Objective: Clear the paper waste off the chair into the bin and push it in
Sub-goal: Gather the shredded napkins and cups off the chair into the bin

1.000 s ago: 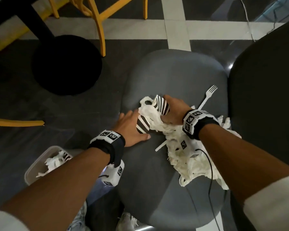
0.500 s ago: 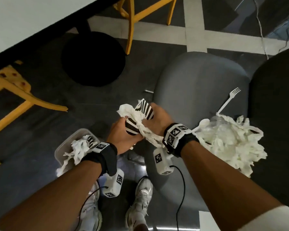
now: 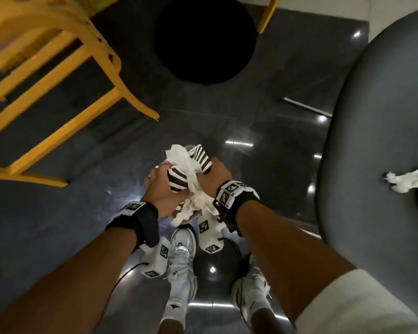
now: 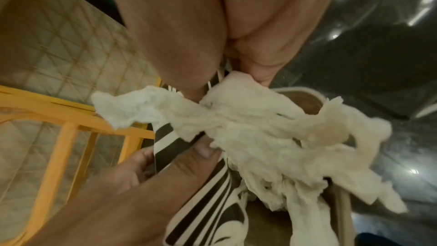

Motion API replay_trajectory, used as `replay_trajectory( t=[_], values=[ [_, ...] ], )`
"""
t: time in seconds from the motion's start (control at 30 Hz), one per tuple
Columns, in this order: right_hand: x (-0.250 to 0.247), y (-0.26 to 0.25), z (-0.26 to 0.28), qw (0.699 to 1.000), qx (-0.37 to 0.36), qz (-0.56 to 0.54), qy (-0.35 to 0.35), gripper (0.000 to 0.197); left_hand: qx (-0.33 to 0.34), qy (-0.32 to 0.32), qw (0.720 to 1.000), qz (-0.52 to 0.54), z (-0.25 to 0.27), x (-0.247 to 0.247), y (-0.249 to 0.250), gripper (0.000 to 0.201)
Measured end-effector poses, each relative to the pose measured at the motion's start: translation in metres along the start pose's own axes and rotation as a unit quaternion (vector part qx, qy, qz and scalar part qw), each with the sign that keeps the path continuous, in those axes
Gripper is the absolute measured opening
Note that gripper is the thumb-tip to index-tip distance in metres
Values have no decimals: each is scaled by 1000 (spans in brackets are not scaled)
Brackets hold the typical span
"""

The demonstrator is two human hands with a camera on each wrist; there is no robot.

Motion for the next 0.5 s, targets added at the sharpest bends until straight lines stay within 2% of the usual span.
replay_trajectory(
  t=[0.13, 0.2, 0.23, 0.3, 0.37, 0.43, 0.5],
  values=[
    [24, 27, -33, 999, -5, -22, 30, 31, -45, -21, 999, 6, -17, 23, -23, 66],
    [33, 45, -50, 999, 13, 2, 52, 25, -34, -19, 999, 2, -27, 41, -34, 67],
    [38, 52, -58, 998, 23, 14, 62, 26, -13, -11, 1000, -12, -31, 48, -38, 65],
    [48, 59, -69, 994, 14, 65, 83, 43, 3, 26, 999, -44, -35, 53, -45, 49],
    [55, 57, -74, 980, -14, 188, 71, 45, 12, 40, 997, -69, -37, 52, -43, 30],
    [56, 53, -72, 956, -34, 290, 26, 41, -3, 37, 994, -106, -34, 46, -40, 27],
    [50, 51, -68, 956, -25, 294, -6, 38, -5, 31, 987, -156, -33, 41, -35, 18]
  ],
)
Point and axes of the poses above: each hand's wrist, its own z-axis away from the middle knuckle, its own x-axis out of the palm, y = z × x, the point moved 5 cm from there along -z, towards the middle knuckle, and after that the axes turned 8 degrees about -z, right-handed, at the moved point
